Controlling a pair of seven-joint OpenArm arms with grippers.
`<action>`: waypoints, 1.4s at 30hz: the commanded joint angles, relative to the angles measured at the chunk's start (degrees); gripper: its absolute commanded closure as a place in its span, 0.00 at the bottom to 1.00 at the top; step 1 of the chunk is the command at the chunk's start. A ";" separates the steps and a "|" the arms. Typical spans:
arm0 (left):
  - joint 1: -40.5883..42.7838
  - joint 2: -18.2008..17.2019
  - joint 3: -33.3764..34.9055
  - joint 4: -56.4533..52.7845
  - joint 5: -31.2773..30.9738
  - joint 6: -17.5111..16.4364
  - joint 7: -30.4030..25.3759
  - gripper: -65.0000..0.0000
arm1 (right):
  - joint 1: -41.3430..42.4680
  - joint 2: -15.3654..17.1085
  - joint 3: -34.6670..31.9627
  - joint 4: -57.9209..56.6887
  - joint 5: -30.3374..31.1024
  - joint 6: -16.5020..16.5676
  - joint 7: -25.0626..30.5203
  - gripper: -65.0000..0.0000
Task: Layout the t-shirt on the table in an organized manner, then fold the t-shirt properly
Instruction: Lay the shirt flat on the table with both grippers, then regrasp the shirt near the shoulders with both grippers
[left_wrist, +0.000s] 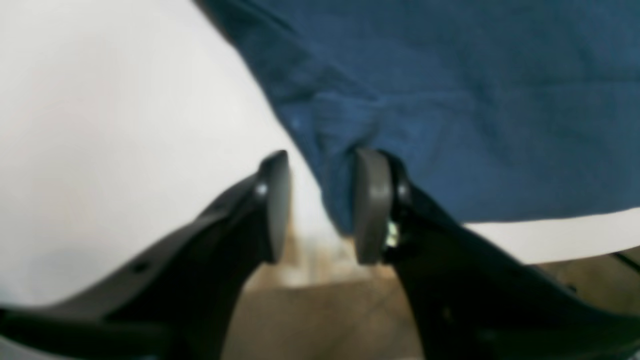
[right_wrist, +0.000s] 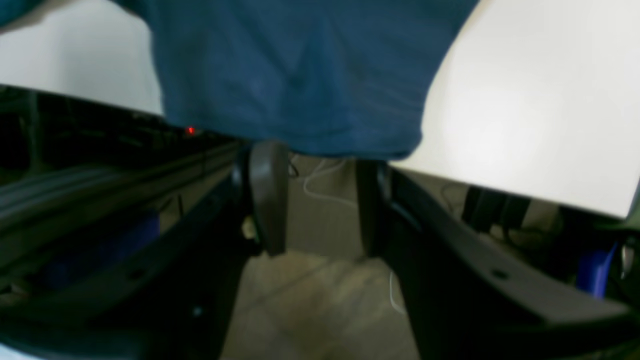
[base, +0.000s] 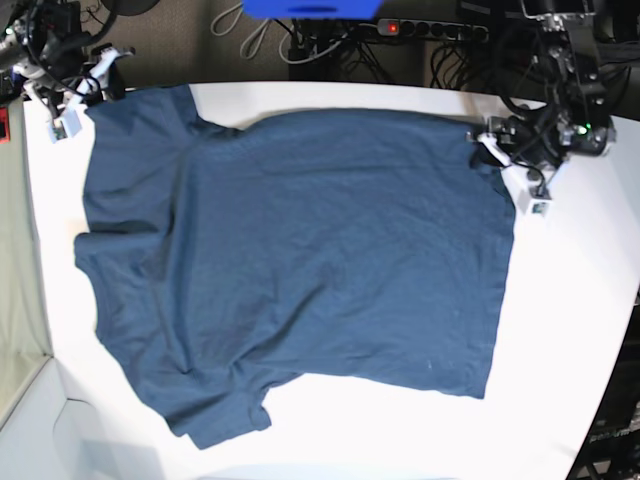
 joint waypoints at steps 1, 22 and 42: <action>0.42 -0.64 -2.10 3.24 -0.14 0.03 -0.45 0.65 | -0.40 0.32 1.59 0.97 0.66 0.01 0.86 0.64; -19.71 1.56 -13.00 -6.17 -12.80 0.03 -2.03 0.65 | 19.12 -3.11 21.55 0.70 0.48 0.01 0.33 0.63; -16.46 -6.35 5.02 -35.44 -4.10 0.12 -18.21 1.00 | 38.37 1.90 -5.35 -22.51 0.31 0.01 5.08 0.98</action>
